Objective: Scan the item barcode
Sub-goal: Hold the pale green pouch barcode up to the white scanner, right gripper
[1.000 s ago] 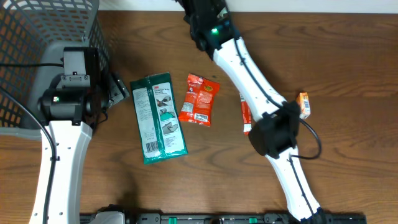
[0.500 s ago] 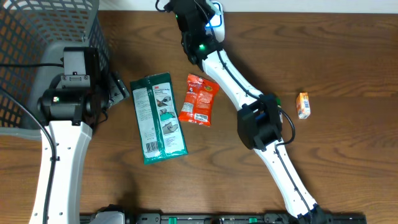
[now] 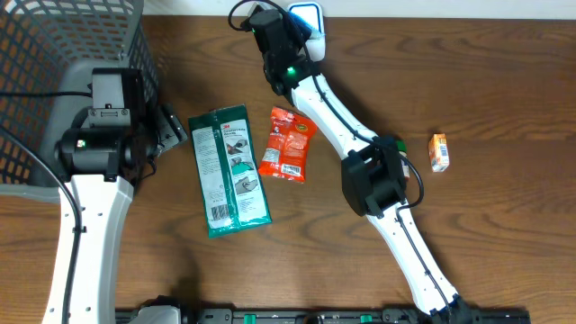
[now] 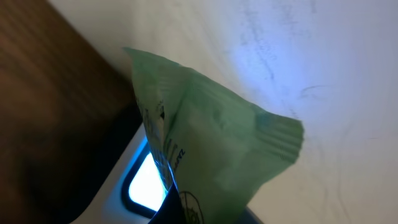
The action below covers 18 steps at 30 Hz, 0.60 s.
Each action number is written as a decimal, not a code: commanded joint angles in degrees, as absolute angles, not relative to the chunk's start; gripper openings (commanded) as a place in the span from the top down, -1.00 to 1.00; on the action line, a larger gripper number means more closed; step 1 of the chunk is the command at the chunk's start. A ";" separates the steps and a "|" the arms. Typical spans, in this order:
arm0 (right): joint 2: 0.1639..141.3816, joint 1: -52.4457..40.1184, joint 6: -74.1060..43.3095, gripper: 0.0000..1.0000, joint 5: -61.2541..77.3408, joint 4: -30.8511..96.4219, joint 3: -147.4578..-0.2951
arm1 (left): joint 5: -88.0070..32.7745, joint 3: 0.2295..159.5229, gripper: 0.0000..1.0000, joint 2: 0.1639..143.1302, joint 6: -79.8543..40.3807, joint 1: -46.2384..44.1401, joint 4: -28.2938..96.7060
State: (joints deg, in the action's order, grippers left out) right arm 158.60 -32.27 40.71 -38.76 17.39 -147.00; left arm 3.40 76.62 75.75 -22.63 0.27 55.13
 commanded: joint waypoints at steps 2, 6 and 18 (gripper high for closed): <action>160.05 -31.86 38.17 0.98 -36.62 18.35 -147.61 | 4.80 76.84 -0.64 75.99 -22.28 0.58 55.22; 159.94 -31.53 36.14 0.98 -44.75 8.95 -147.68 | 4.80 76.84 -0.64 75.99 -22.28 0.58 55.24; 139.61 -30.65 22.81 0.98 -41.25 32.25 -147.76 | 4.80 76.84 -0.64 75.99 -22.28 0.58 55.24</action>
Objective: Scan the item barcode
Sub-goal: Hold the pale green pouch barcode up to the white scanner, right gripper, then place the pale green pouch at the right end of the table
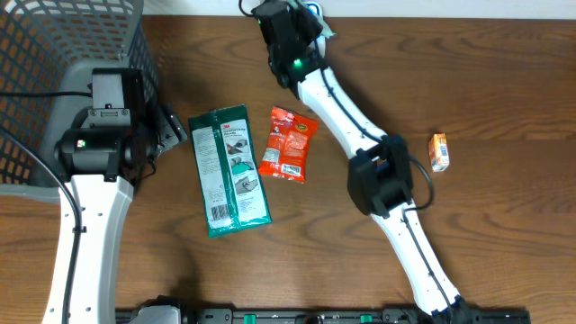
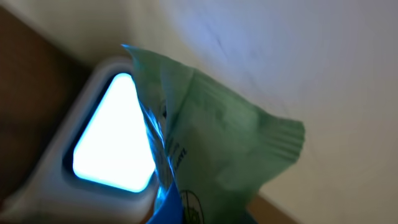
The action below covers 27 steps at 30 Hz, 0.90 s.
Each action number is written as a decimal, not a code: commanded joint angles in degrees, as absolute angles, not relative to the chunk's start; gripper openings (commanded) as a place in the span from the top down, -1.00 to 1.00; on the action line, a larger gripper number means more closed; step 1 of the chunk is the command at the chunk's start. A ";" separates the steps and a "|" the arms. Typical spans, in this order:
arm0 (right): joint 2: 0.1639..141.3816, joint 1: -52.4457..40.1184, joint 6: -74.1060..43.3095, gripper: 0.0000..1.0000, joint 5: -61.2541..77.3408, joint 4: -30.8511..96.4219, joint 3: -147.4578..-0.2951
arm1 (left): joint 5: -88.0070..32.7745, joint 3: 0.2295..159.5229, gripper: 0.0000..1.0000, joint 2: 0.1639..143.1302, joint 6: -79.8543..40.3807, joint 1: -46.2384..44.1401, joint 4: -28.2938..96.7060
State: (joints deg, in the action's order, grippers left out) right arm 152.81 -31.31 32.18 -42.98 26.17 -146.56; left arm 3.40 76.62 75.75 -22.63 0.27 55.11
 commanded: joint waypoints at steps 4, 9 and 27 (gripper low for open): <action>129.49 -27.42 13.52 0.98 -27.22 54.00 -147.76 | 4.80 76.84 -0.64 75.99 -22.28 0.58 55.24; 123.20 -19.14 10.07 0.98 -10.79 74.81 -147.76 | 4.80 76.84 -0.64 75.99 -22.28 0.58 55.24; 124.20 14.48 18.31 0.98 -2.72 66.59 -109.12 | 4.80 76.84 -0.64 75.99 -22.28 0.58 55.24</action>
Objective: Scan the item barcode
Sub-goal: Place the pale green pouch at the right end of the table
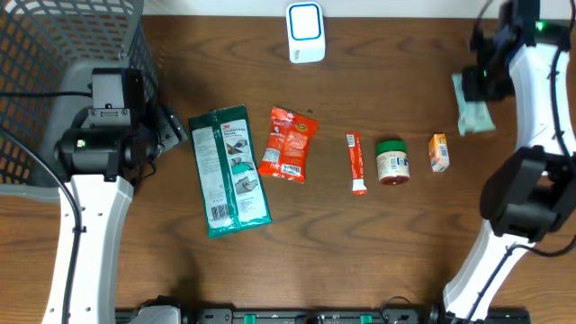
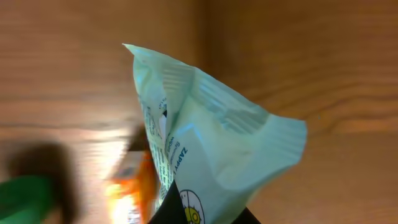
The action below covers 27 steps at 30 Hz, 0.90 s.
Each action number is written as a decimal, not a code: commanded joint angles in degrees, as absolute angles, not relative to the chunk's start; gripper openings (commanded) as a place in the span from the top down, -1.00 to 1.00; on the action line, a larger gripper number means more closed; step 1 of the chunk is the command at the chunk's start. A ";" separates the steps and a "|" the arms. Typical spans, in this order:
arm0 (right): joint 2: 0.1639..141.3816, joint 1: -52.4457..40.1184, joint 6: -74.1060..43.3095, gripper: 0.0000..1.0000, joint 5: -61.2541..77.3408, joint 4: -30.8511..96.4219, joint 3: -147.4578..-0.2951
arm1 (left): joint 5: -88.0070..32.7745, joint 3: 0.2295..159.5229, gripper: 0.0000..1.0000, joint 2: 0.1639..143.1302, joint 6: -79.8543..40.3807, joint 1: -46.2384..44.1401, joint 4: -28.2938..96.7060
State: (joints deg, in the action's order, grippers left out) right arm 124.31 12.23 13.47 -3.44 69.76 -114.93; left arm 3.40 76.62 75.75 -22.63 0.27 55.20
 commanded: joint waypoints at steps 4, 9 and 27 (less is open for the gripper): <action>124.20 18.00 19.18 0.98 -2.70 58.96 -101.69 | 4.80 76.84 -0.64 75.99 -22.28 0.58 55.24; 124.20 19.88 18.81 0.90 -2.68 55.55 -98.94 | 4.80 76.84 -0.64 75.99 -22.28 0.58 55.24; 117.08 17.78 15.46 -0.99 3.62 67.09 -110.39 | 4.80 76.84 -0.64 75.99 -22.28 0.58 55.24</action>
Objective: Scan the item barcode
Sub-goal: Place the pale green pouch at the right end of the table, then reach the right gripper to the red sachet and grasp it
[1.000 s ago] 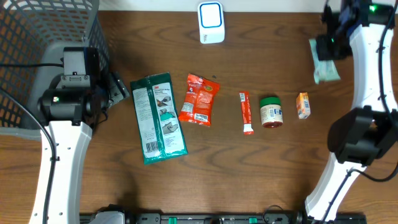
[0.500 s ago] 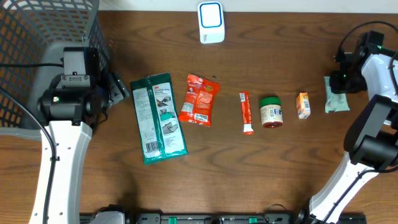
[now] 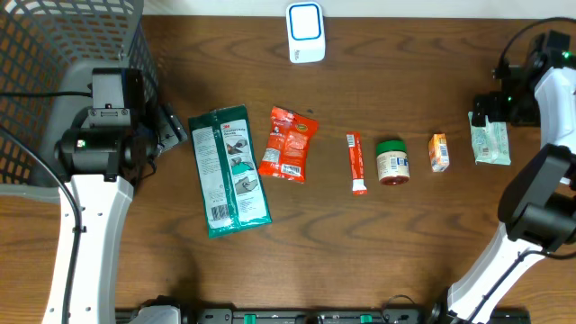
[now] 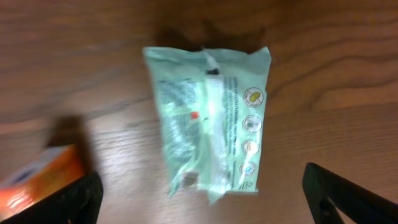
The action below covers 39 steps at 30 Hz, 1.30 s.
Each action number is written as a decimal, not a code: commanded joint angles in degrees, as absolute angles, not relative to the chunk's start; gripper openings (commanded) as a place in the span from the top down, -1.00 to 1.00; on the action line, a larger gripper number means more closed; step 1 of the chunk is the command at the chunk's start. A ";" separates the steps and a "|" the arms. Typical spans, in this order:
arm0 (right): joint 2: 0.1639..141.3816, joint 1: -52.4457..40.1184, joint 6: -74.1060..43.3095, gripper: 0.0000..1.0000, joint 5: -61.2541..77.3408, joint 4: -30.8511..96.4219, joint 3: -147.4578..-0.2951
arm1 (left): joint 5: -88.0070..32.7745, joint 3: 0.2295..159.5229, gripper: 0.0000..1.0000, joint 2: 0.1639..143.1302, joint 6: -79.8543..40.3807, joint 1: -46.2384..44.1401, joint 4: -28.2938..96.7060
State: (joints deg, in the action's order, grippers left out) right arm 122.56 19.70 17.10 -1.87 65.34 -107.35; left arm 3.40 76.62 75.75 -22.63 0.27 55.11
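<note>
A pale green packet (image 3: 491,142) lies flat on the wood table at the far right, printed side up (image 4: 211,118). My right gripper (image 3: 495,110) hovers just over it, open (image 4: 205,200); one black finger (image 4: 74,198) stands on each side and nothing is between them. The white scanner (image 3: 305,31) with its blue-lit window sits at the back middle of the table. My left gripper (image 3: 169,126) rests beside the basket; its jaws are too dark to read.
A row of items lies across the table: a large green pack (image 3: 229,171), a red pouch (image 3: 288,144), a red stick (image 3: 356,163), a green-lidded jar (image 3: 391,162) and a small orange box (image 3: 438,151) close left of the packet. A wire basket (image 3: 54,54) fills the back left corner.
My right gripper held the green packet up over the table's right side. Now the packet lies flat beside the orange box and the gripper is open above it. The left arm has not moved.
My right gripper held the green packet close to the lit scanner at the back, then right in front of its window. Then it held the packet over the right end of the table. Now the packet lies there, let go.
</note>
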 commanded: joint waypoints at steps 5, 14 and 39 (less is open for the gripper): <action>112.57 15.49 7.73 -0.98 28.99 69.10 -110.48 | 4.80 76.84 -0.64 75.99 -22.28 0.58 55.24; 112.51 4.45 2.96 -0.10 38.28 73.95 -110.04 | 4.80 76.84 -0.64 75.99 -22.28 0.58 55.24; 112.62 -29.34 -32.51 0.17 -14.76 62.08 -89.12 | 4.80 76.84 -0.64 75.99 -22.28 0.58 55.24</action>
